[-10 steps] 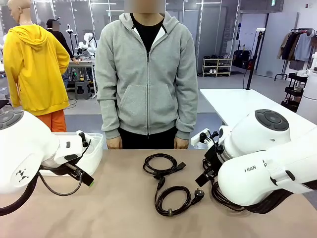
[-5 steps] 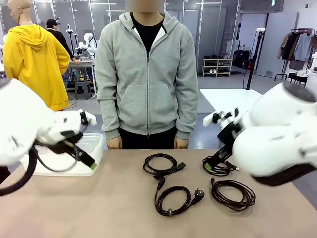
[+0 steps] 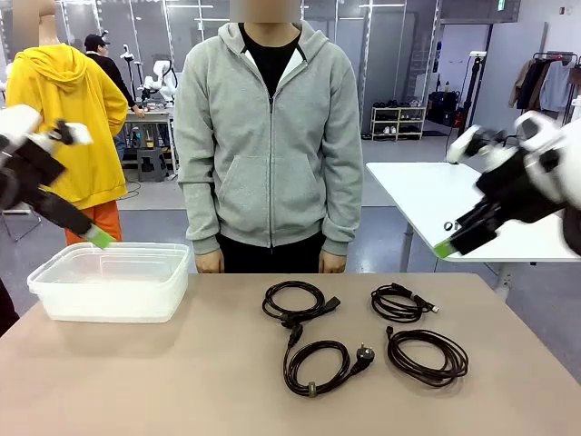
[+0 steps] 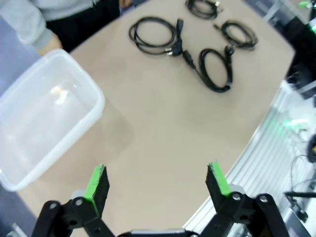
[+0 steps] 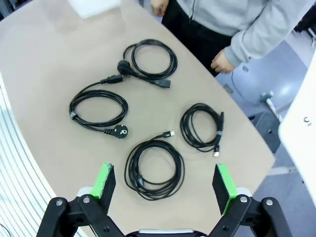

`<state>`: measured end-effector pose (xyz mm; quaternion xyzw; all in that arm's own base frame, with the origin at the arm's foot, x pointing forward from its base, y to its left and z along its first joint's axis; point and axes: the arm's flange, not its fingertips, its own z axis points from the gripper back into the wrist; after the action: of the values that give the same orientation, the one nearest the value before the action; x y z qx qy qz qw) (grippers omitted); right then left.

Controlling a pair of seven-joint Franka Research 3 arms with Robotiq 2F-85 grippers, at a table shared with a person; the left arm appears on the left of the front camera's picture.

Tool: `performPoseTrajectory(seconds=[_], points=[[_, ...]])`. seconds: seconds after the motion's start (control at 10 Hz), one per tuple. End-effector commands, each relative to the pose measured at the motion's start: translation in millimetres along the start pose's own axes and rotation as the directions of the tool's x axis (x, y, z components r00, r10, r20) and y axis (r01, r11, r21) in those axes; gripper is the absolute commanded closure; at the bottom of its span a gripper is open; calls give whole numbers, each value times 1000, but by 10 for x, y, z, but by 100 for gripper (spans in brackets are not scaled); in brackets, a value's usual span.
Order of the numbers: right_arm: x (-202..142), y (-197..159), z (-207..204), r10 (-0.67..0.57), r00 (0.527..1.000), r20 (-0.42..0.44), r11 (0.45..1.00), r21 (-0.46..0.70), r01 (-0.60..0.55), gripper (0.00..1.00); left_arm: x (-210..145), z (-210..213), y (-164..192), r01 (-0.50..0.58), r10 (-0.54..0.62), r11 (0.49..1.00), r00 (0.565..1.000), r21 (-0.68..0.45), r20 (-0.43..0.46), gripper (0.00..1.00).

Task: Organize and store the cables.
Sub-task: Place the Power Cable into the Organizing box.

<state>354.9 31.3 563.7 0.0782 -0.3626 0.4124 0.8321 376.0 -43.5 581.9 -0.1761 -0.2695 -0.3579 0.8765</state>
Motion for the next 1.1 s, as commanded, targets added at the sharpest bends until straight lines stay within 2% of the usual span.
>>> performPoseTrajectory(seconds=[0.0,0.3,0.7,1.0], points=[[-182,-110,446,17,997,78,999,39,-20,0,-228,371,183,-8,12,999,996,-43,85,0],[-339,-146,894,6,990,141,1000,-28,-2,0,-453,822,254,8,-14,999,983,37,182,0],[-402,-133,937,-22,990,139,999,-40,27,0,-591,999,281,-3,-16,997,964,71,266,0],[-436,-122,960,-36,990,134,998,-44,43,0,-689,1115,279,-11,-17,995,959,97,283,0]])
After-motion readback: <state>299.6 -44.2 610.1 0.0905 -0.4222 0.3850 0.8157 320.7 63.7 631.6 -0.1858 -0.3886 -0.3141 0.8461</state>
